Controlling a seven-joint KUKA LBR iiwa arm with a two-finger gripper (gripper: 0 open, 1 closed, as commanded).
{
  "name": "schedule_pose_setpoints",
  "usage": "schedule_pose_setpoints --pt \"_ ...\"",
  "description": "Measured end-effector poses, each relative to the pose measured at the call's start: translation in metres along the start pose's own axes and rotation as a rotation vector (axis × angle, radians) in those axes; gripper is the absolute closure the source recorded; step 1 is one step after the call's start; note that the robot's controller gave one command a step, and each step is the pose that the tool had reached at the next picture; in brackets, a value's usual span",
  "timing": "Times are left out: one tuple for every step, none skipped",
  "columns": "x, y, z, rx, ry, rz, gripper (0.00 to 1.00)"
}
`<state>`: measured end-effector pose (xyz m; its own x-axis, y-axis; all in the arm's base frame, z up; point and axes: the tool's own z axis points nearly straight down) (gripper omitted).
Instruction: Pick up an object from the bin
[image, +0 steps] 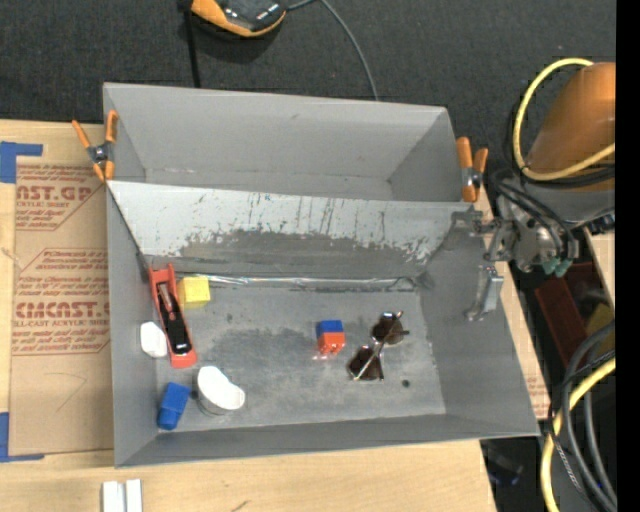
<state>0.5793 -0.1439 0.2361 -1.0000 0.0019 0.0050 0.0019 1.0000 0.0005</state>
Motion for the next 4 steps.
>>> schedule_pose_setpoints --pt "-0.001 0.001 -0.005 0.001 -0.008 -0.002 0.0" --pt "0.005 0.007 0.048 0.003 -0.011 -0.05 0.0" --pt "0.014 0.04 0.107 0.002 -0.012 -0.03 0.0" --pt "0.013 0.041 0.142 0.0 -0.011 -0.084 0.0"
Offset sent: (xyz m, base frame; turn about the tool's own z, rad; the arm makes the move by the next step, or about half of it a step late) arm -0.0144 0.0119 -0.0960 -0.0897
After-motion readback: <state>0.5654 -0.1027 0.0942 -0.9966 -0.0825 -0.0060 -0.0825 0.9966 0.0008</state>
